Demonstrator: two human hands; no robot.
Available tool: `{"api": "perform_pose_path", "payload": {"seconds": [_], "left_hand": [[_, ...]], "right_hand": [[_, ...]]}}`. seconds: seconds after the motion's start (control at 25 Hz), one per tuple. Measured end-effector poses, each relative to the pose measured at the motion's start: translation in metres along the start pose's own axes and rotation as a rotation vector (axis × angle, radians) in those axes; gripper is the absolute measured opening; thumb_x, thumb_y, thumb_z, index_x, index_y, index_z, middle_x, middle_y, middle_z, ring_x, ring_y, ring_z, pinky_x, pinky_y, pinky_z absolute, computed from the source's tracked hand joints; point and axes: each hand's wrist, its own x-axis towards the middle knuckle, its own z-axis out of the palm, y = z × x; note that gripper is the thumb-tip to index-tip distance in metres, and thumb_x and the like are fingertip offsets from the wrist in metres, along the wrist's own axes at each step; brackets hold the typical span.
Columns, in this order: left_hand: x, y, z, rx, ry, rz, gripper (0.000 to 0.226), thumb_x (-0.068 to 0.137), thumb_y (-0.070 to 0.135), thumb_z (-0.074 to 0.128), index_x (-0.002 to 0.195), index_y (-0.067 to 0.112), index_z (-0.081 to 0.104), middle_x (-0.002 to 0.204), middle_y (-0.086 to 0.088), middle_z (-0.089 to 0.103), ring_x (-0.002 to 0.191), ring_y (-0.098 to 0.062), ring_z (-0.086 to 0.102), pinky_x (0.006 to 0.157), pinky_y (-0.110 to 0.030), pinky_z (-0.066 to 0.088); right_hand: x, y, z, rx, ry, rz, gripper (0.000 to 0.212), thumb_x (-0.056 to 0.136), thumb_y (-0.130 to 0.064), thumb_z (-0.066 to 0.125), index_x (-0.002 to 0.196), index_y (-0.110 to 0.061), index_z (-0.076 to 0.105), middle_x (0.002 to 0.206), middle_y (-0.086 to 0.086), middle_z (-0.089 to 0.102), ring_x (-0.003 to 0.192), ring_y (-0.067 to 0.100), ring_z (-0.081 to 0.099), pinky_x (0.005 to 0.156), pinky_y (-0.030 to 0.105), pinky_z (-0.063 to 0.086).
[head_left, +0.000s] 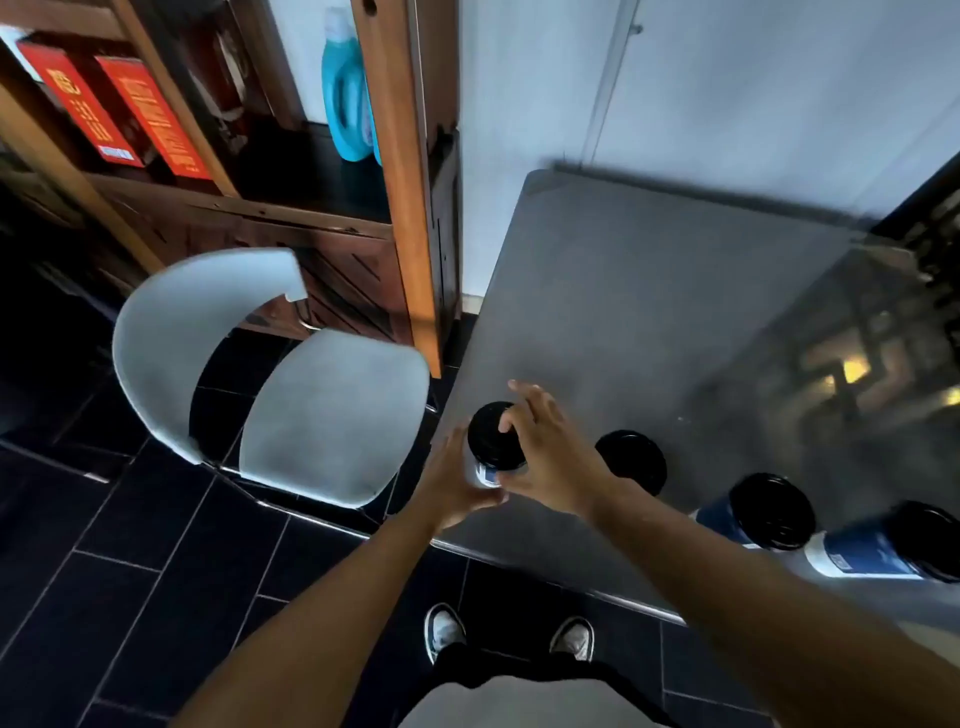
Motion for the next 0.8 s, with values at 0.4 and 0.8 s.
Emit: {"api": "perform_pose_path", "payload": {"seconds": [0.4,0.8], "left_hand": [[0.002,0.002,0.001,-0.19,0.013,-0.008,0.079,0.067,0.031,0.093,0.135,0.034,0.052,0.118,0.009,0.07,0.112,-0.012,0.063,0.098,-0.042,0.054],[-0.044,0.027,-0.013,-0.473,-0.113,-0.042,0.049,0.067,0.043,0.074,0.109,0.021,0.061,0.09,-0.001,0.07,0.077,-0.005,0.066,0.066,-0.018,0.053]], "right_hand": [[0.01,0.002,0.002,0.077,-0.026,0.034,0.06,0.08,-0.036,0.075,0.131,-0.021,0.047,0.144,0.003,0.042,0.126,0.028,0.048,0.092,0.034,0.051],[0.018,0.003,-0.017,0.635,-0.211,0.308,0.051,0.074,-0.058,0.046,0.125,-0.064,0.047,0.111,-0.004,0.042,0.093,0.017,0.055,0.074,0.024,0.041]]}}
